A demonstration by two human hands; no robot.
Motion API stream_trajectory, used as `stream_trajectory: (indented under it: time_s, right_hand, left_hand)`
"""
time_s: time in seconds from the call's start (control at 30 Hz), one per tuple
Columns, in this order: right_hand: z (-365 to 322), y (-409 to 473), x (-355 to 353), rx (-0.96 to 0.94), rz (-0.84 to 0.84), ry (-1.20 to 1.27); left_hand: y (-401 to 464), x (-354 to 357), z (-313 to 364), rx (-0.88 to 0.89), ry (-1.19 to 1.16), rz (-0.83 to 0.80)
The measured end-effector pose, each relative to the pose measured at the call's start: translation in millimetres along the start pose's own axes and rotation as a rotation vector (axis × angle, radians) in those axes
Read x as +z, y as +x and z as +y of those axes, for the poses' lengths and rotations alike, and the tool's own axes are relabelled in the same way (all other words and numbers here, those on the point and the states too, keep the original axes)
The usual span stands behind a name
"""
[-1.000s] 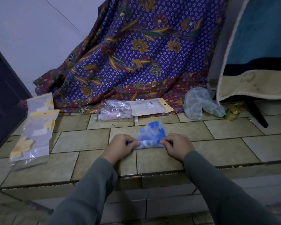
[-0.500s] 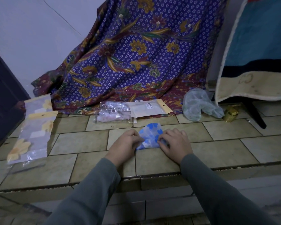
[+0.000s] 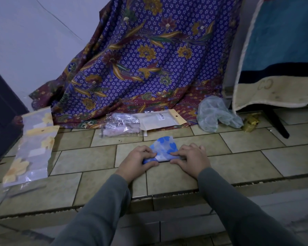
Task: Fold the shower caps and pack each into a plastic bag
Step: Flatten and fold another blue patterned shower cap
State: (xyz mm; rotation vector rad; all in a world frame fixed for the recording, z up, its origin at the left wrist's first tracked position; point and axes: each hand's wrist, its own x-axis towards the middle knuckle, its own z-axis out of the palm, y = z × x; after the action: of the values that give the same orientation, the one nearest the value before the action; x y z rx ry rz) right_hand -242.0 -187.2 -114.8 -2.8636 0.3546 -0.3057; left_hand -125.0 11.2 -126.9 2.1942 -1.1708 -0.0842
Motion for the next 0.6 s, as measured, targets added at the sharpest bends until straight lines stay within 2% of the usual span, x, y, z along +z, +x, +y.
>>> stream_trajectory:
  time_s: [0.1, 0.3, 0.37, 0.47, 0.6]
  right_hand:
    - [1, -1, 2, -0.020, 0.022, 0.003]
    - [4, -17, 12, -0.096, 0.187, 0.062]
    - [3, -22, 13, -0.096, 0.232, 0.082]
    - [-3, -18, 6, -0.027, 0.141, 0.075]
    - [-9, -4, -1, 0.092, 0.010, 0.105]
  left_hand:
    - [-3, 3, -1, 0.033, 0.021, 0.025]
    - [-26, 10, 4, 0.106, 0.018, 0.119]
    - [-30, 12, 4, 0.081, -0.010, 0.140]
    - [-26, 9, 7, -0.035, -0.042, 0.140]
    - [-12, 3, 18, -0.222, 0.170, 0.082]
